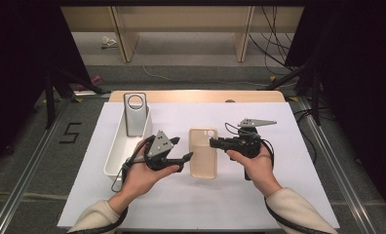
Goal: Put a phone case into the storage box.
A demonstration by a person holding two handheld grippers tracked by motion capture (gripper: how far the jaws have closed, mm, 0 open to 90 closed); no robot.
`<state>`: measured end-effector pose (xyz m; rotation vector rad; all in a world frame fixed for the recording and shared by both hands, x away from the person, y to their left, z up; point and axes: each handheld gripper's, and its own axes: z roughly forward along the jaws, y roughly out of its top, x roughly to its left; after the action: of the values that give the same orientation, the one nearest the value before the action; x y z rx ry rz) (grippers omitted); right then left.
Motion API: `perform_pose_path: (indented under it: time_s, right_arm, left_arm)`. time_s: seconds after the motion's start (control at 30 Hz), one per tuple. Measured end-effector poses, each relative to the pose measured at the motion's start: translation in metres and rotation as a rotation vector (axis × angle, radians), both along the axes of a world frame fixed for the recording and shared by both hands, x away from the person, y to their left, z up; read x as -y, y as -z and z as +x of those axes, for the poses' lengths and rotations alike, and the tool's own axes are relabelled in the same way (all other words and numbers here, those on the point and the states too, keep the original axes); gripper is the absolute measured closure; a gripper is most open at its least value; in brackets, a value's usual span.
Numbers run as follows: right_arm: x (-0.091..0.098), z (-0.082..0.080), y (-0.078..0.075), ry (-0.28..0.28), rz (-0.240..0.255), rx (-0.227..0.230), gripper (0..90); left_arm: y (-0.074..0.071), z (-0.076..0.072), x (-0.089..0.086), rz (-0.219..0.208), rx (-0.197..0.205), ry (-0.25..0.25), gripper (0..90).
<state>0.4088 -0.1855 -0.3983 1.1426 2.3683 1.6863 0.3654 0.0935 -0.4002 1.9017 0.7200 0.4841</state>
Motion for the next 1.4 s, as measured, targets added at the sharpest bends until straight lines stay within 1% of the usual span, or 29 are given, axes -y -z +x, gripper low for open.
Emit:
perform_pose_path:
  time_s: [0.13,0.3,0.4,0.57,0.63,0.7,0.83,1.07,1.3,1.4]
  right_arm:
    - [0.0,0.0,0.0,0.004,0.002,-0.001,81.1]
    - [0.0,0.0,0.0,0.006,0.006,-0.002,81.1]
    - [0.0,-0.001,0.001,0.008,0.005,-0.002,81.1]
    - [-0.001,0.0,0.001,0.005,0.003,0.0,81.2]
    - [-0.001,0.0,0.001,0.005,0.003,0.0,81.2]
    - [-0.001,-0.001,0.001,0.007,0.004,0.001,81.1]
    - [-0.001,-0.001,0.001,0.009,0.005,0.002,81.1]
    - [-0.001,-0.001,0.0,0.01,0.006,0.002,81.1]
    - [-0.001,-0.001,0.001,0.009,0.005,0.002,81.1]
    - [-0.001,-0.001,0.0,0.009,0.008,0.001,81.1]
  left_arm:
    - [-0.001,0.002,0.0,-0.014,-0.005,-0.022,36.4]
    - [-0.007,0.003,0.0,-0.061,-0.018,-0.043,39.3]
    - [-0.009,0.005,0.001,-0.077,-0.022,-0.048,40.9]
    - [-0.011,0.011,0.003,-0.112,-0.057,-0.06,45.5]
    - [-0.011,0.013,0.004,-0.121,-0.061,-0.063,47.6]
    - [-0.011,0.014,0.005,-0.12,-0.063,-0.064,49.6]
    - [-0.013,0.018,0.006,-0.141,-0.08,-0.07,54.7]
    - [-0.015,0.021,0.01,-0.149,-0.08,-0.076,59.3]
    - [-0.014,0.023,0.012,-0.155,-0.091,-0.074,64.9]
    - [-0.014,0.024,0.012,-0.156,-0.088,-0.079,66.3]
